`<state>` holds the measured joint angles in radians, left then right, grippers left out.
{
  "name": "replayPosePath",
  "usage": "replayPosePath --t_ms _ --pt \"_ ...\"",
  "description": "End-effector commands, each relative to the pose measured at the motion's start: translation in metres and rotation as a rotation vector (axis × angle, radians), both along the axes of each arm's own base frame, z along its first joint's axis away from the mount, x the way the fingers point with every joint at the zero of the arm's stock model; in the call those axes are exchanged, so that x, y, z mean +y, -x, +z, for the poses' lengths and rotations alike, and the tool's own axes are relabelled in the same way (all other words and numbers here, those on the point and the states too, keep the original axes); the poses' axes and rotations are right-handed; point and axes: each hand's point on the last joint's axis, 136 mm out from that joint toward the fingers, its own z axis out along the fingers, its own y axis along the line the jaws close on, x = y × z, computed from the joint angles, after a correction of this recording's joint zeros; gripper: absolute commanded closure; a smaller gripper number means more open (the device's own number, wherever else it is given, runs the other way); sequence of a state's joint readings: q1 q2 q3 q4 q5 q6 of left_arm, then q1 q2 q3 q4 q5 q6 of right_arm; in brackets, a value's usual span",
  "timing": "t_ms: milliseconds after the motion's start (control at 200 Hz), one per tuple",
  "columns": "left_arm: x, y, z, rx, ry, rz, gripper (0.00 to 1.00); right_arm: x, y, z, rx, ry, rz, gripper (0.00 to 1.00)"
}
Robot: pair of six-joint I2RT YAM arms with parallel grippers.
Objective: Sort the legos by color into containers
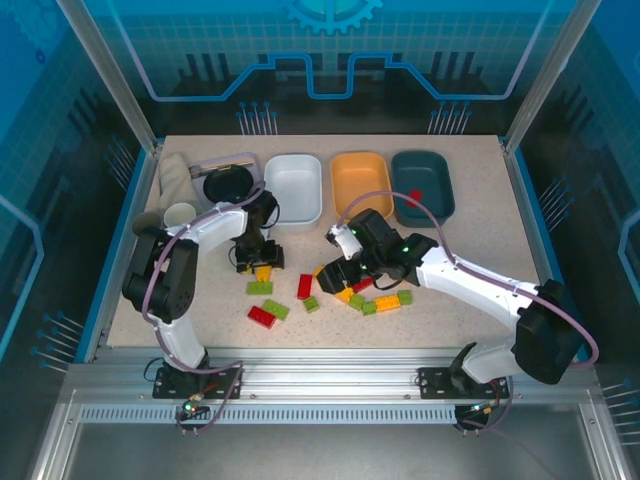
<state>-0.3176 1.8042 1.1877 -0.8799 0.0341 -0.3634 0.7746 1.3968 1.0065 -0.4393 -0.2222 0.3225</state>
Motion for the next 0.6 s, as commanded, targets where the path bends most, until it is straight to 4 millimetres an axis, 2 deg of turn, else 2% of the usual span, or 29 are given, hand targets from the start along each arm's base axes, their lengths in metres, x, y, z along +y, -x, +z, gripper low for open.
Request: replayPosePath --t_ms 0,195,305,380,460,595 --pt "0.0 -0.003 -0.009 0.01 0.001 -0.024 0.41 0.011 0.004 0.006 0.006 -0.018 0.045 0.26" --pt "0.004 -0.009 -0.015 -0.001 -0.03 -0.025 0.58 0.012 0.002 0.008 0.012 -0.014 0.036 0.27" --pt "0.004 -0.013 -0.007 -0.035 -0.03 -0.023 0.69 0.01 -0.002 0.011 0.01 -0.012 0.014 0.28" --pt "0.001 -0.021 0.008 -0.074 -0.019 -0.015 0.7 0.005 -0.007 0.016 -0.004 -0.016 -0.023 0.28" --pt "-0.005 -0.03 0.035 -0.118 0.002 -0.006 0.7 -0.005 -0.018 0.026 -0.029 -0.027 -0.086 0.27" --pt "-0.019 -0.06 0.085 -0.207 0.059 0.022 0.69 -0.03 -0.048 0.053 -0.082 -0.111 -0.248 0.26"
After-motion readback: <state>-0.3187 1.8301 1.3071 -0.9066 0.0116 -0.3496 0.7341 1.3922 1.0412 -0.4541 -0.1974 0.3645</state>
